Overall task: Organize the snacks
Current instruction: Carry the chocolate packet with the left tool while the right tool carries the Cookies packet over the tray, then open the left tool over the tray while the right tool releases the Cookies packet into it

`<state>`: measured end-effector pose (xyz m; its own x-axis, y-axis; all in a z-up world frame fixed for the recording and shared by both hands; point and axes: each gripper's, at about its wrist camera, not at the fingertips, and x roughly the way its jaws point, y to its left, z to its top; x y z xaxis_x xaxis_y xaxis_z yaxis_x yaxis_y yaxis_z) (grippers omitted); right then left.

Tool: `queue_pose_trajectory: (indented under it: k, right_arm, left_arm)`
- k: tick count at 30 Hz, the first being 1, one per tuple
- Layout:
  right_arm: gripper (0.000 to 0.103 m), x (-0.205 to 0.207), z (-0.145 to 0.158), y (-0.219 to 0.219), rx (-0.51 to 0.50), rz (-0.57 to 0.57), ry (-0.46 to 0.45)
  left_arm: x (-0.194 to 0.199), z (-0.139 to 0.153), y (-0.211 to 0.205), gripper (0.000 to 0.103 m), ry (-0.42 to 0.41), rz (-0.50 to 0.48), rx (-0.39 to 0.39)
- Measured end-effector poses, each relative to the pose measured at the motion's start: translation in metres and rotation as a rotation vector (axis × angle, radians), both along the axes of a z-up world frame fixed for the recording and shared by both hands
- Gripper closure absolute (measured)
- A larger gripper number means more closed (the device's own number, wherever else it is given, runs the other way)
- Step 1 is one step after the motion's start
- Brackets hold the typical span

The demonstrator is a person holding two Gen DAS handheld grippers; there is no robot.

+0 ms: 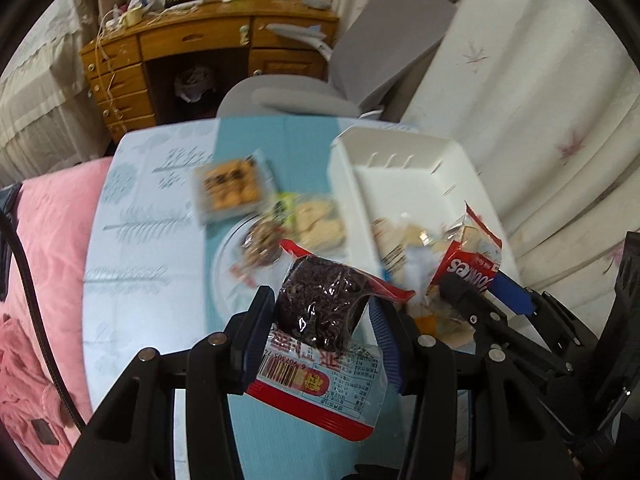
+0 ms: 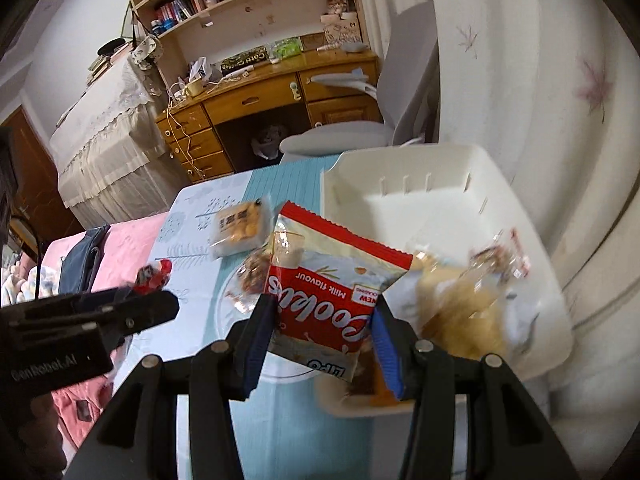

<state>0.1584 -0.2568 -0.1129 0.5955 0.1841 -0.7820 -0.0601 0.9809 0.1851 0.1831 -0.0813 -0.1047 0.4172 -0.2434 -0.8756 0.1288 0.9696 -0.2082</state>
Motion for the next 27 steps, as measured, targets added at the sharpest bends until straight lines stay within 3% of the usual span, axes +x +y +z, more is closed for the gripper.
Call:
queue_pose_trajectory:
  k: [13,24,25,26,27]
  right_arm:
    - [0.054,0.028,0.013,-0.093,-0.071,-0.001,-0.030]
    - [0.054,0.047,0.017,-0.133,-0.029,-0.009,-0.016]
    - [0.053,0.047,0.017,-0.134,-0.030,-0.003,-0.014]
    - [0.051,0.048,0.016,-0.135,-0.035,0.002,-0.006]
    - [0.045,0.049,0.015,-0.136,-0.038,0.002,0.006]
  left_arm:
    - [0.047,0.013,-0.095,0.055,0.004,-0.060,-0.026]
    - [0.082,0.009,-0.142,0.054,0.066,-0.076,-0.021]
    - [0.083,0.010,-0.144,0.053,0.062,-0.076,-0.014]
    - [0.083,0.011,-0.145,0.044,0.060,-0.075,-0.007]
    - [0.083,0.012,-0.146,0.039,0.056,-0.072,-0.001]
